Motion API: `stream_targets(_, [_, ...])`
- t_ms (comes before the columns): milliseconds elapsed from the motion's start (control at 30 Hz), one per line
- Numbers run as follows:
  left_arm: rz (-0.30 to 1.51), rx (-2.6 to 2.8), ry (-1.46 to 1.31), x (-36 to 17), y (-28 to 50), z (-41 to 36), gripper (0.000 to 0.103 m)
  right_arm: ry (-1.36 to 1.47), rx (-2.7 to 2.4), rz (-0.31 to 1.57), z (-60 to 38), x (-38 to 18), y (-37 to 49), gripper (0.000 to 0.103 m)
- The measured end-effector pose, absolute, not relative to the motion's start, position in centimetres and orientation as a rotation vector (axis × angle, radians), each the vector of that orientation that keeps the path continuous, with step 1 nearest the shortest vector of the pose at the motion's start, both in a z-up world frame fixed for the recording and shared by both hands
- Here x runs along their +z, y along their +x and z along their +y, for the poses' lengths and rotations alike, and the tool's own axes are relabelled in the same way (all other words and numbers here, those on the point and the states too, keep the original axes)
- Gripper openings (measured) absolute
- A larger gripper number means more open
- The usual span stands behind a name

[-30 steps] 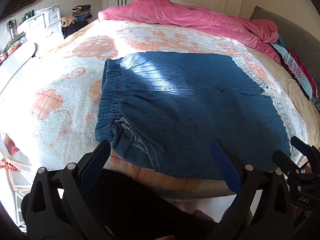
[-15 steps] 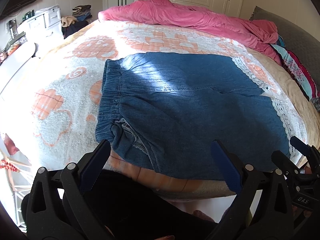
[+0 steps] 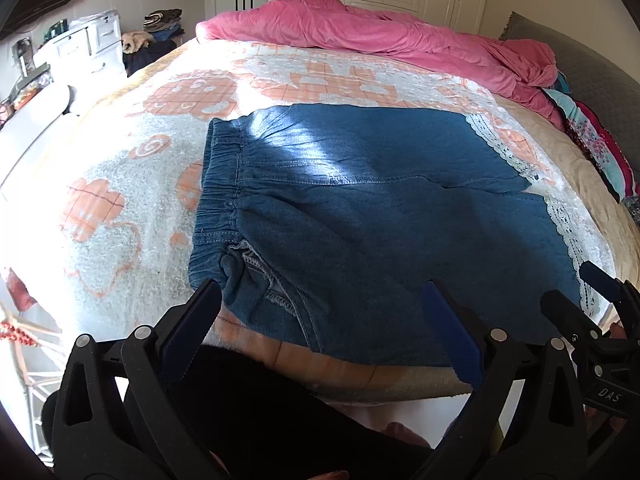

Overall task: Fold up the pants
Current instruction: 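Grasp the elastic waistband of the denim pants with the left gripper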

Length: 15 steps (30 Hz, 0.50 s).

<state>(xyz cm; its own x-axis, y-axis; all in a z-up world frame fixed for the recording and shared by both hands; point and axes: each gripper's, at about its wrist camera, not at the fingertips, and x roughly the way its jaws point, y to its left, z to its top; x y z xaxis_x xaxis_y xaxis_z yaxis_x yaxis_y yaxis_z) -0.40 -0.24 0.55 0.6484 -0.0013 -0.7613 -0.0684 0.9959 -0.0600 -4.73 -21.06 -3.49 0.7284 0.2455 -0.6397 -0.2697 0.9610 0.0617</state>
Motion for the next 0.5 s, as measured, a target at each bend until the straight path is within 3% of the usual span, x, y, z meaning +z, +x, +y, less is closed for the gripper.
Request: stream_targets(500, [0.857,0.086,-0.133,0.6,4.0,3.4,0.094,-0.080,0.331,0.725,-18.6,-3.0,1.5,0.099])
